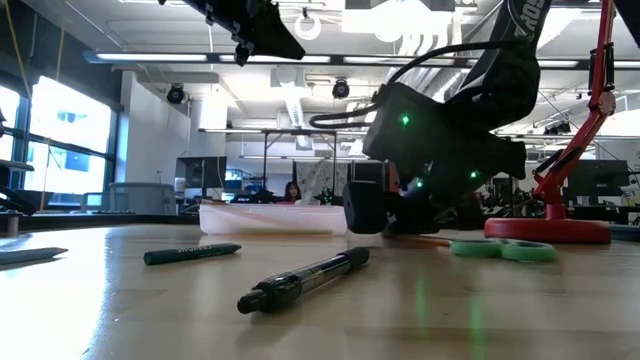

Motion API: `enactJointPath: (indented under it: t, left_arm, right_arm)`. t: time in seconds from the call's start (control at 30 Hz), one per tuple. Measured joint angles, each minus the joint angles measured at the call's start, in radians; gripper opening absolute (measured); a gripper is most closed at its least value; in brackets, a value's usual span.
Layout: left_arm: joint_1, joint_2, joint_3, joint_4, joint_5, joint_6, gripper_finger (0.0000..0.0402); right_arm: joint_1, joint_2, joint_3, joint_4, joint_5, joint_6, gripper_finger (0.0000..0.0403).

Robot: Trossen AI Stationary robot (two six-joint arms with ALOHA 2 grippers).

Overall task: Pick & place school supplies into a supply box
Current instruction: Put the orange pencil into the orange supply box

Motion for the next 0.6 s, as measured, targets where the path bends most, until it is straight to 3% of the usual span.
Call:
enactJointPath:
  t: [0.1, 0.2, 0.33, 0.43, 0.6]
  left_arm:
    - [0.0, 0.0, 0.0, -0.002, 0.028, -0.001, 0.006]
    - [0.0, -0.026, -0.002, -0.024, 0.118, -0.041, 0.0054]
    - [-0.002, -0.095, -0.001, -0.051, 0.178, -0.075, 0.0038]
    - [-0.001, -0.155, 0.0, -0.059, 0.206, -0.067, 0.0029]
    - [0.0, -0.247, 0.001, -0.071, 0.215, -0.049, 0.0038]
  right_arm:
    - [0.004, -0.014, 0.0, 0.015, -0.008, -0.018, 0.0009]
    - [0.024, -0.062, 0.0, -0.002, -0.024, -0.049, 0.0007]
    - [0.053, -0.166, -0.001, -0.055, -0.106, -0.128, 0.0007]
    - [0.055, -0.251, 0.0, -0.008, -0.103, -0.346, 0.0004]
    - [0.008, -0.325, 0.0, 0.263, -0.144, -0.819, 0.0003]
